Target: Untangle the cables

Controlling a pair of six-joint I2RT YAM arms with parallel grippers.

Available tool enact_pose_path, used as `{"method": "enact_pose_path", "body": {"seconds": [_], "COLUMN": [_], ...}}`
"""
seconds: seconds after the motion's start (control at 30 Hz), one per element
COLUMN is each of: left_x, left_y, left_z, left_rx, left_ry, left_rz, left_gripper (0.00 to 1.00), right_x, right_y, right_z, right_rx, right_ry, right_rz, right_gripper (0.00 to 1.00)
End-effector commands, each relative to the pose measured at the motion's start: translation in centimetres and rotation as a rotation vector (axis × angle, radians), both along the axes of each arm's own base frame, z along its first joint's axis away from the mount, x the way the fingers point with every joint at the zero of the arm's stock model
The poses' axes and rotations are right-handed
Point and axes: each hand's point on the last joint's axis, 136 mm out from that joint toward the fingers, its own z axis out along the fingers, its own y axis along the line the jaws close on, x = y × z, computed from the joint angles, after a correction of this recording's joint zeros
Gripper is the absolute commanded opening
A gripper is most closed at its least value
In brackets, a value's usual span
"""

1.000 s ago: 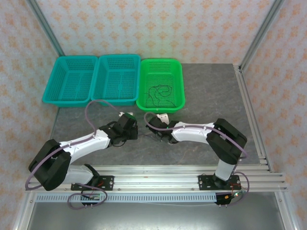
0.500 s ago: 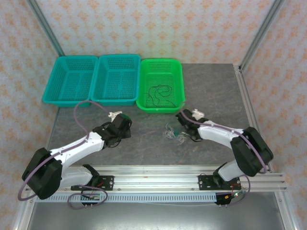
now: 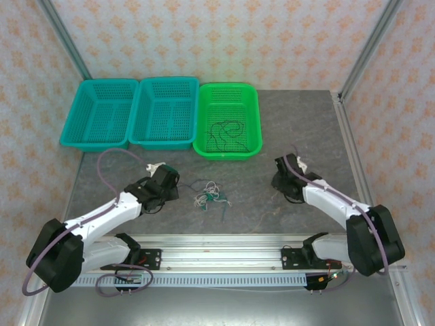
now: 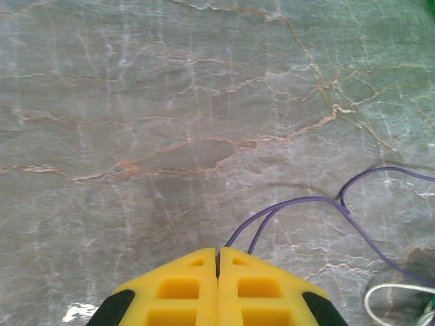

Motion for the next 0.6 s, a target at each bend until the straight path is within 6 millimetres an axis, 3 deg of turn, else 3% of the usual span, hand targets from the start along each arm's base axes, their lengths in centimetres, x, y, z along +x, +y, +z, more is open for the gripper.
{"method": "enact_pose_path", "body": {"seconds": [0.0, 0.2, 0.33, 0.43, 0.57], "left_x": [0.5, 1.1, 1.1, 1.1, 0.7], "left_y": [-0.6, -0.8, -0.6, -0.5, -0.1], "left_z": [-0.2, 0.8, 1.4, 1.6, 1.7], "left_rx": [-0.017, -0.015, -0.007, -0.008, -0.011], "left_ry": [-0.005, -0.025, -0.043, -0.052, -0.060], "left_rz": [-0.024, -0.039, -0.035, -0.032, -0.016], "left_gripper": [0.00, 0.00, 0.00, 0.00, 0.00], "right_x": [-0.3, -3.0, -4.1, -3.5, -2.2], "right_y": [7.9, 16.9, 21.6, 23.0, 23.7], "right_z": [3.7, 4.9, 4.5, 3.0, -0.3], "right_rx": [0.092, 0.102, 0.002, -0.111, -0.258], "right_ry": [-0.122, -0.119, -0.128, -0.112, -0.045], "right_rz": [0.312, 0.503, 0.624, 0.647, 0.662], "right_gripper": [0.37, 0.44, 0.76, 0.84, 0.84]}}
